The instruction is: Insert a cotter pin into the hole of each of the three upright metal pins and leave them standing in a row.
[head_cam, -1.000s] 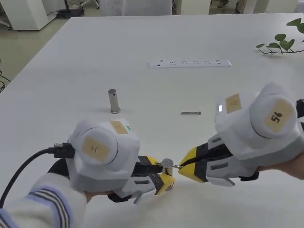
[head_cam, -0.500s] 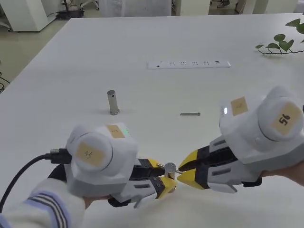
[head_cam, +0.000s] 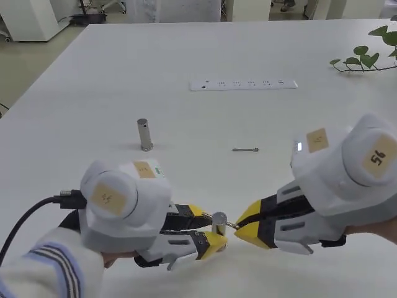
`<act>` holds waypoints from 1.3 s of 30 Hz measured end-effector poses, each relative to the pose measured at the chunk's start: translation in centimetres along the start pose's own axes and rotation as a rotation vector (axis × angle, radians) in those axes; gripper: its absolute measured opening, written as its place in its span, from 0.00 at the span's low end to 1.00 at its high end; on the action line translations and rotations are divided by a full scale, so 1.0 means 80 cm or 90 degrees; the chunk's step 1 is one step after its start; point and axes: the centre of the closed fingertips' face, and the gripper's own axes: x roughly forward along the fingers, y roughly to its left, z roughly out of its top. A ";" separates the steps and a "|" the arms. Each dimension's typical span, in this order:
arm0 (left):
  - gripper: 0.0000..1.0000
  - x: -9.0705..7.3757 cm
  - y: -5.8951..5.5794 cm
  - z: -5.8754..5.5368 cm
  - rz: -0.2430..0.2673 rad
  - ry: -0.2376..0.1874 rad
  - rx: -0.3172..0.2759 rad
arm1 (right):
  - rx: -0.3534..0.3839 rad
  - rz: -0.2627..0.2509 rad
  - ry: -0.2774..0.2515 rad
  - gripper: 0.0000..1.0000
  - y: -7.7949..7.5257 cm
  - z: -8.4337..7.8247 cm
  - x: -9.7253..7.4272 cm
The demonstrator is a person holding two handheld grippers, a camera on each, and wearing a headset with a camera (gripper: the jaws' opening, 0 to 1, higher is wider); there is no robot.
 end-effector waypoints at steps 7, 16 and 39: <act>0.16 0.002 -0.005 -0.001 -0.012 0.002 -0.002 | 0.001 -0.006 0.000 0.05 -0.005 -0.001 -0.002; 0.12 0.000 0.001 0.000 -0.006 -0.007 -0.006 | -0.009 0.004 0.002 0.05 -0.007 0.005 0.003; 0.27 -0.005 0.005 -0.010 -0.018 -0.009 -0.047 | 0.011 0.020 -0.006 0.16 -0.002 0.008 0.016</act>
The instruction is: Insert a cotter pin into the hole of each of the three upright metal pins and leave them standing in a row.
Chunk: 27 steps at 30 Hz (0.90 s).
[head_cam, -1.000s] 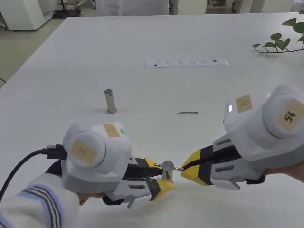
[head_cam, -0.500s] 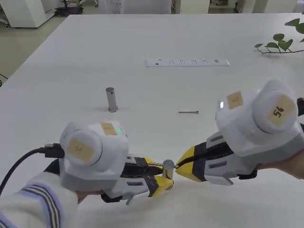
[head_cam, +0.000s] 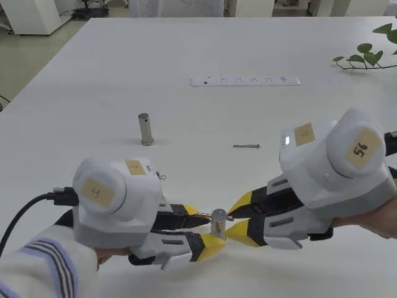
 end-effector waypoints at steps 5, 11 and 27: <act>0.39 -0.018 -0.011 -0.012 -0.032 0.032 0.016 | 0.005 0.008 -0.007 0.18 -0.001 0.001 0.003; 0.58 -0.036 -0.013 -0.028 -0.049 0.058 0.029 | 0.015 0.023 -0.023 0.22 0.001 -0.001 0.012; 0.83 -0.078 0.011 -0.023 0.029 -0.003 -0.055 | 0.040 0.033 -0.056 0.26 0.000 0.001 0.028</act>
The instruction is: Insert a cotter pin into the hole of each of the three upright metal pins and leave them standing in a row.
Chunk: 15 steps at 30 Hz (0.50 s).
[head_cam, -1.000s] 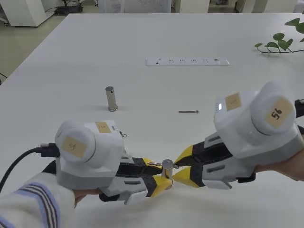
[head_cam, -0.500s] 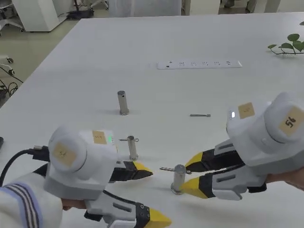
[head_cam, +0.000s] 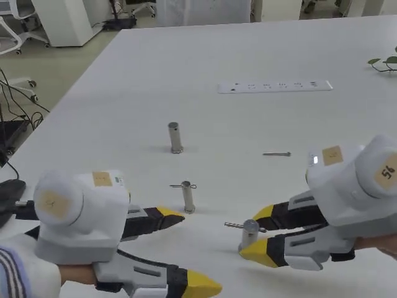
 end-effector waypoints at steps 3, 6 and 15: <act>0.89 -0.007 -0.001 -0.002 0.008 0.000 -0.002 | -0.001 0.004 -0.003 0.26 0.001 -0.001 0.001; 1.00 -0.015 -0.002 -0.009 0.015 0.011 -0.005 | -0.001 0.007 -0.011 0.25 0.002 -0.001 0.003; 1.00 -0.033 0.001 -0.022 0.038 0.024 0.007 | -0.022 0.008 -0.022 0.23 0.002 -0.001 0.006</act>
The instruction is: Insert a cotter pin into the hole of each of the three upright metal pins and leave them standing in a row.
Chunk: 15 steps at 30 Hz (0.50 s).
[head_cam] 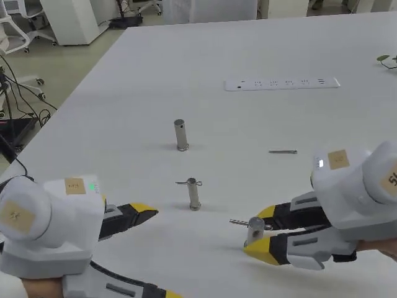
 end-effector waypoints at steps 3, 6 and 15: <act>1.00 -0.004 0.005 0.000 0.014 -0.006 -0.003 | -0.006 0.002 0.003 0.22 0.001 -0.001 0.002; 1.00 -0.007 0.006 0.000 0.019 -0.011 -0.009 | -0.011 0.001 0.004 0.20 0.001 -0.001 0.003; 1.00 -0.010 0.010 -0.003 0.033 -0.023 -0.023 | -0.010 -0.003 0.001 0.16 -0.003 -0.002 0.005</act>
